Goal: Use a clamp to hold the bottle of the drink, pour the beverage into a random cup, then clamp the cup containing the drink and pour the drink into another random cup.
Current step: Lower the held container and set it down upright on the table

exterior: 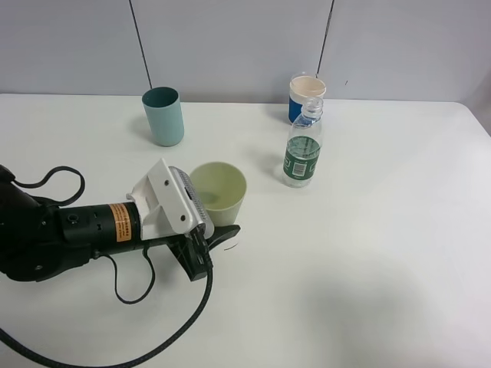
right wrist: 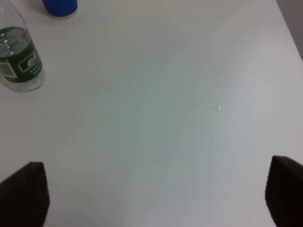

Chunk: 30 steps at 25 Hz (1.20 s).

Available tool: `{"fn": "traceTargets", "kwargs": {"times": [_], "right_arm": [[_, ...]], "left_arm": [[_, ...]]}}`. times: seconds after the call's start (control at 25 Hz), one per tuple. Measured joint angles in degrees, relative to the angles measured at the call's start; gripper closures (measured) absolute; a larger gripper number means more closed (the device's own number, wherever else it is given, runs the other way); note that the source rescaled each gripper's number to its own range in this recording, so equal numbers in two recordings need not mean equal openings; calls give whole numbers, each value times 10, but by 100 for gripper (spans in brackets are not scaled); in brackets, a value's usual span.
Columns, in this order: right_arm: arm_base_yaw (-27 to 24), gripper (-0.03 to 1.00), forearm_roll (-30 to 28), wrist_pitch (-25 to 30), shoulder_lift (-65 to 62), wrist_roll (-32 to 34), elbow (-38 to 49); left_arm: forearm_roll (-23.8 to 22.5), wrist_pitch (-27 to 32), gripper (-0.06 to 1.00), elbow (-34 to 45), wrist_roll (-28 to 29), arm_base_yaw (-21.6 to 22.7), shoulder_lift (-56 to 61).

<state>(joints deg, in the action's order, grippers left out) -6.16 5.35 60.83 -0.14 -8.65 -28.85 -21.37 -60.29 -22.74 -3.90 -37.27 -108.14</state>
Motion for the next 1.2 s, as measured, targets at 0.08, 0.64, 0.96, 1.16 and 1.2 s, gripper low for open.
{"fn": "traceTargets", "kwargs": {"times": [0.08,0.64,0.96,1.16,1.2], "right_arm": [[0,15,0,0,0,0,0],[0,15,0,0,0,0,0],[0,15,0,0,0,0,0],[0,15,0,0,0,0,0],[0,15,0,0,0,0,0]], "left_arm": [[5,-1,90,-2,0,0,-7],[10,-36,90,-42,23,4,-85],[12,-44,90,-43,19,6,-105],[12,-48,90,-43,19,6,-105],[12,-48,90,-43,19,6,-105]]}}
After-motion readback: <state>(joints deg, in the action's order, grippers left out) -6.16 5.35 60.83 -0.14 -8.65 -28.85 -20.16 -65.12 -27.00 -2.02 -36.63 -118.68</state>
